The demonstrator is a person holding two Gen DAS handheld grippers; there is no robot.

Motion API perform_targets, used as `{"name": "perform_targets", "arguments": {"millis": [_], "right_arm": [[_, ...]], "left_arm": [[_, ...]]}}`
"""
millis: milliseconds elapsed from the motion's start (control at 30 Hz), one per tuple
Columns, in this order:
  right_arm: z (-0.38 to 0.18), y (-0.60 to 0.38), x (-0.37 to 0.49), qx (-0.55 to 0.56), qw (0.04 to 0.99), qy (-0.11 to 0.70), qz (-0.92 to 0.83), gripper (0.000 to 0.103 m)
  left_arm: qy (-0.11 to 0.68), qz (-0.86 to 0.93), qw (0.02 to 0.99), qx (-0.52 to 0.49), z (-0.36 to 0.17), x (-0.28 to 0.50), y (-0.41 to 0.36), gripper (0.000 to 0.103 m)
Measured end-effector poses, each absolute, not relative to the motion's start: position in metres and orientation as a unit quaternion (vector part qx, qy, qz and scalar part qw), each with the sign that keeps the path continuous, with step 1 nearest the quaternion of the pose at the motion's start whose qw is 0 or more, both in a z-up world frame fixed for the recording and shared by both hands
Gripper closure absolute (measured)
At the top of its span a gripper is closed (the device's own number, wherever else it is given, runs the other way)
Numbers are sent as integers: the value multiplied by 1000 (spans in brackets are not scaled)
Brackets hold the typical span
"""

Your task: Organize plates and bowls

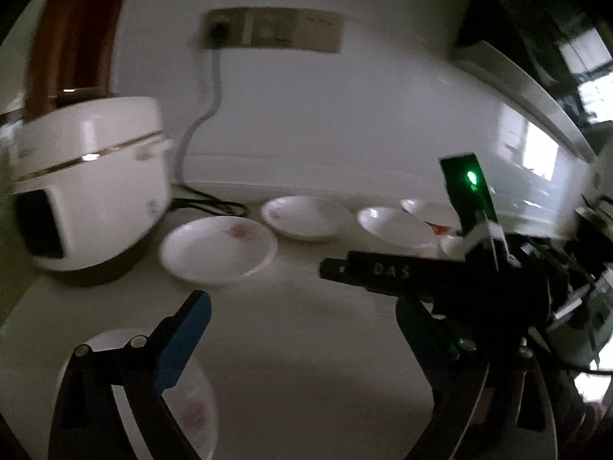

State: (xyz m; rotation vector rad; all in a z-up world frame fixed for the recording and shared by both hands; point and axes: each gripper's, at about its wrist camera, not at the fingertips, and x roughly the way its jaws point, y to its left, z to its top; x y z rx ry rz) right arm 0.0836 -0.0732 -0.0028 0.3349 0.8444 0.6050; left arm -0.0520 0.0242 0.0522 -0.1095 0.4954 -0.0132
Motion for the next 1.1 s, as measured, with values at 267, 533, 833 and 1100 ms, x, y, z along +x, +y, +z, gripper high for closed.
{"name": "perform_targets", "arguments": {"millis": [267, 533, 833, 1100], "right_arm": [[-15, -75, 90, 162, 850, 408, 292, 35], [-16, -76, 87, 167, 856, 386, 300, 33], [-7, -30, 97, 80, 892, 376, 238, 30], [-13, 30, 133, 48, 892, 412, 181, 25]], "left_arm": [[229, -3, 968, -107, 34, -63, 46, 4], [139, 76, 980, -121, 49, -83, 67, 0], [99, 166, 952, -236, 45, -102, 122, 0], [101, 190, 937, -275, 39, -105, 138, 0]]}}
